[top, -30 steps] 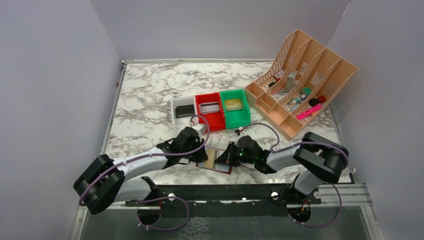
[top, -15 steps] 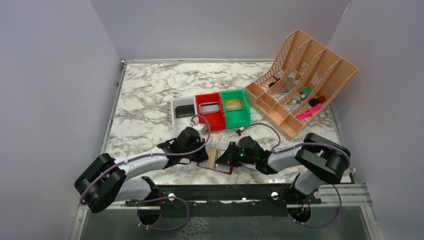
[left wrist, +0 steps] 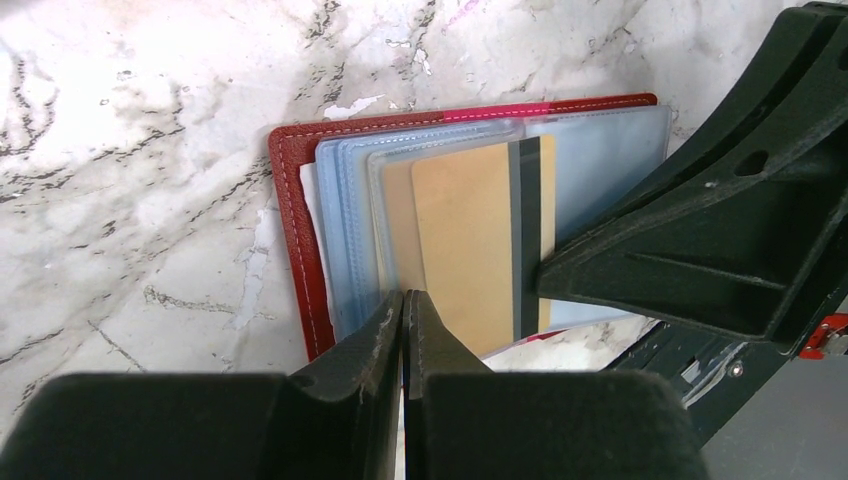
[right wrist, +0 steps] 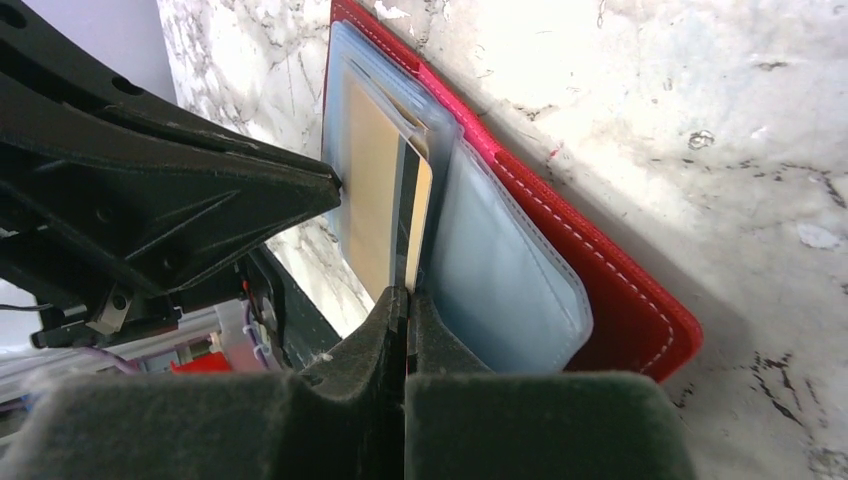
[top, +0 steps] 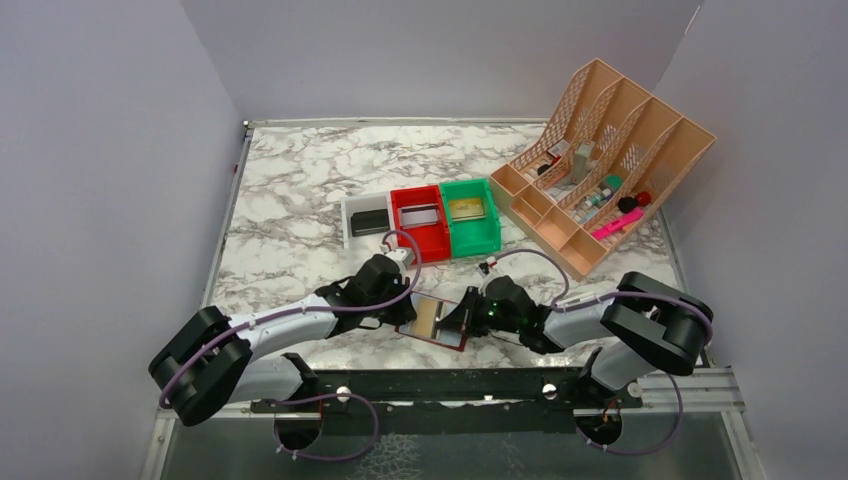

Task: Take the credit cards out of the card holder

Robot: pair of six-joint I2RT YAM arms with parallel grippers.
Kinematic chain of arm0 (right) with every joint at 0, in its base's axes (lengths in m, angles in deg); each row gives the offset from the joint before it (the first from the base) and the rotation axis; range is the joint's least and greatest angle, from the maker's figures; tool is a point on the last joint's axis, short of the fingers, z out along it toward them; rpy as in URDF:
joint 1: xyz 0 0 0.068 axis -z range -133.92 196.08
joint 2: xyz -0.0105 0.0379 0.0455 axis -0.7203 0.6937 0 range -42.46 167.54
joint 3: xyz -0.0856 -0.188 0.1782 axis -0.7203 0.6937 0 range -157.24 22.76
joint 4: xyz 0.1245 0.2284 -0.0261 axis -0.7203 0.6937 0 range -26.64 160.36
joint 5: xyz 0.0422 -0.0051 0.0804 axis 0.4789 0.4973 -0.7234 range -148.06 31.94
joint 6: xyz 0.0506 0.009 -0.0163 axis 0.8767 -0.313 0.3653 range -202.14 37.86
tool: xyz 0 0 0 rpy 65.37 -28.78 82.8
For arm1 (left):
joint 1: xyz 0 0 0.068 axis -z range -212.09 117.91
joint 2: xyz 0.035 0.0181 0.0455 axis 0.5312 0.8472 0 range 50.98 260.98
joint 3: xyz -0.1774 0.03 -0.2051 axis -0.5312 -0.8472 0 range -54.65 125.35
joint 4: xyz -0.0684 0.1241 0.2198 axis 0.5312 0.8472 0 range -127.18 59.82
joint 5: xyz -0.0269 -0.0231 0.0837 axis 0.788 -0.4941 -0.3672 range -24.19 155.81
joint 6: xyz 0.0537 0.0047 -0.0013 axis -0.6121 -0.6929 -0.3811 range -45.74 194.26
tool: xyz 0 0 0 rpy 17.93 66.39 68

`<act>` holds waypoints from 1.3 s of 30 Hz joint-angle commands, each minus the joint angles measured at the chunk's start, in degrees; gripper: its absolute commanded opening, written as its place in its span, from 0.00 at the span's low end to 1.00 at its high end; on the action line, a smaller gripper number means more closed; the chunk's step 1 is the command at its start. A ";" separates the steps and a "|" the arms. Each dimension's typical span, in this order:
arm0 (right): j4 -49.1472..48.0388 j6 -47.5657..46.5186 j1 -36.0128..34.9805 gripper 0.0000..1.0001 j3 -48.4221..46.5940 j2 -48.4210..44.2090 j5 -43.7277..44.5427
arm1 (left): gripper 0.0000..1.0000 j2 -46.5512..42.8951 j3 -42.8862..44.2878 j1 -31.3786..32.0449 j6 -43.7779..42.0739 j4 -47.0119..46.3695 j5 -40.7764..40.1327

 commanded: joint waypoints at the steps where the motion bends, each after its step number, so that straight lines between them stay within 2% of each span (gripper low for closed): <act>1: 0.11 -1.10 0.74 0.03 1.55 -1.67 1.57 | 0.08 0.28 0.46 0.14 -0.63 4.39 -3.18; 12: 4.12 -1.05 1.74 0.05 2.27 -4.30 2.76 | 0.09 -0.97 1.03 0.14 -1.01 4.35 -1.32; 17: 3.01 1.73 1.74 0.05 2.76 -3.12 4.77 | 0.20 -4.49 3.44 0.99 -1.42 5.07 -1.61; 20: 5.31 0.88 1.76 0.05 2.03 -2.71 5.54 | 0.30 -6.41 5.15 1.33 -0.36 4.76 -2.89; 22: 7.21 -0.31 1.74 0.05 0.90 -2.27 5.33 | 0.36 -6.75 6.24 1.52 -0.43 4.05 -2.79; 25: 6.92 -0.77 1.74 0.05 0.47 -1.82 4.41 | 0.41 -5.46 6.89 1.86 -1.28 1.93 -0.22; 34: 6.93 -0.80 1.76 0.05 1.20 -3.01 5.61 | 0.41 4.69 7.08 3.88 -3.10 1.21 2.21; 37: 6.02 -0.15 1.81 0.05 1.88 -3.22 6.25 | 0.36 6.52 6.50 4.23 -2.08 1.51 0.41; 39: 5.85 1.00 1.83 0.06 2.33 -3.21 7.08 | 0.28 7.71 6.23 4.29 -1.95 1.64 0.21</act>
